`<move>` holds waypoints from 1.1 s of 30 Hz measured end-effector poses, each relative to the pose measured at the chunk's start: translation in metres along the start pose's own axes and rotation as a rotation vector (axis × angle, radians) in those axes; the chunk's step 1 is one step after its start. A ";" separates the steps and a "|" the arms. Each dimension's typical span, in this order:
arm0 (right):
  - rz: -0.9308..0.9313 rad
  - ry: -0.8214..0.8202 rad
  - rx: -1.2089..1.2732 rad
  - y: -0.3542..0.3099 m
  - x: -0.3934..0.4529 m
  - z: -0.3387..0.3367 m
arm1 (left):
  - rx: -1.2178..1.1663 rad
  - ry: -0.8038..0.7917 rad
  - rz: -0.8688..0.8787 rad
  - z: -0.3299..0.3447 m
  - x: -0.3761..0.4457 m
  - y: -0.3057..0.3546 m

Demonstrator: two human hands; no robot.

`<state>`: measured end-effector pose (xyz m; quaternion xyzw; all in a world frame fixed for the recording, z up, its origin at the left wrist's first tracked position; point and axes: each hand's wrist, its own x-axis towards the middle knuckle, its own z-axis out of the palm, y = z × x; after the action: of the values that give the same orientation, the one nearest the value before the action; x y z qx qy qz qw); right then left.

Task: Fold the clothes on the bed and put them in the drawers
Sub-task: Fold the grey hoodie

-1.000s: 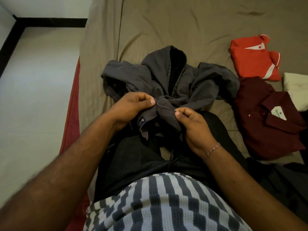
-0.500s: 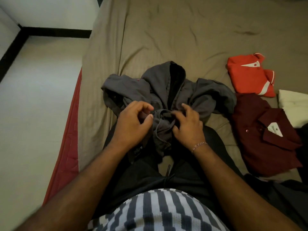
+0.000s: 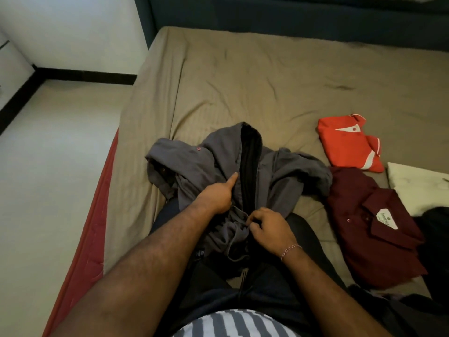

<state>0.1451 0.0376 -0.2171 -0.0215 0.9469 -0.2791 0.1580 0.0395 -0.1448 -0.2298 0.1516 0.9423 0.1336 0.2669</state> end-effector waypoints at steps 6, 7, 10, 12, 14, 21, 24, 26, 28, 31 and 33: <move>0.075 0.148 0.204 0.007 0.013 0.005 | -0.072 0.131 -0.024 0.013 -0.006 -0.004; 0.073 0.139 0.197 0.009 0.017 0.007 | -0.151 0.190 -0.004 0.016 -0.011 -0.008; 0.061 0.017 0.082 0.009 0.025 0.011 | -0.382 0.359 0.064 0.018 -0.024 -0.019; 0.025 -0.023 0.008 0.005 0.028 0.017 | -0.433 0.410 0.074 0.017 -0.030 -0.020; 0.009 -0.002 -0.006 0.003 0.031 0.020 | -0.423 0.437 0.080 0.017 -0.032 -0.018; -0.056 0.144 0.189 0.005 0.031 0.012 | -0.299 0.563 0.062 0.016 -0.034 -0.013; -0.212 0.167 0.133 -0.003 0.020 0.008 | -0.471 0.704 -0.055 0.006 -0.032 0.003; -0.333 0.164 0.034 -0.016 0.010 0.012 | -0.720 0.500 -0.164 -0.006 -0.024 0.017; -0.391 0.164 -0.011 -0.029 -0.002 0.018 | -0.729 0.285 -0.191 -0.012 -0.017 0.023; -0.428 0.148 0.035 -0.032 -0.013 0.021 | -0.644 0.276 -0.184 -0.017 -0.016 0.018; -0.394 0.245 0.188 -0.029 -0.011 0.016 | -0.997 0.322 -0.184 -0.024 -0.022 0.010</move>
<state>0.1590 0.0065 -0.2110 -0.1571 0.9065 -0.3917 -0.0143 0.0464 -0.1474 -0.1964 -0.0993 0.8030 0.5628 0.1690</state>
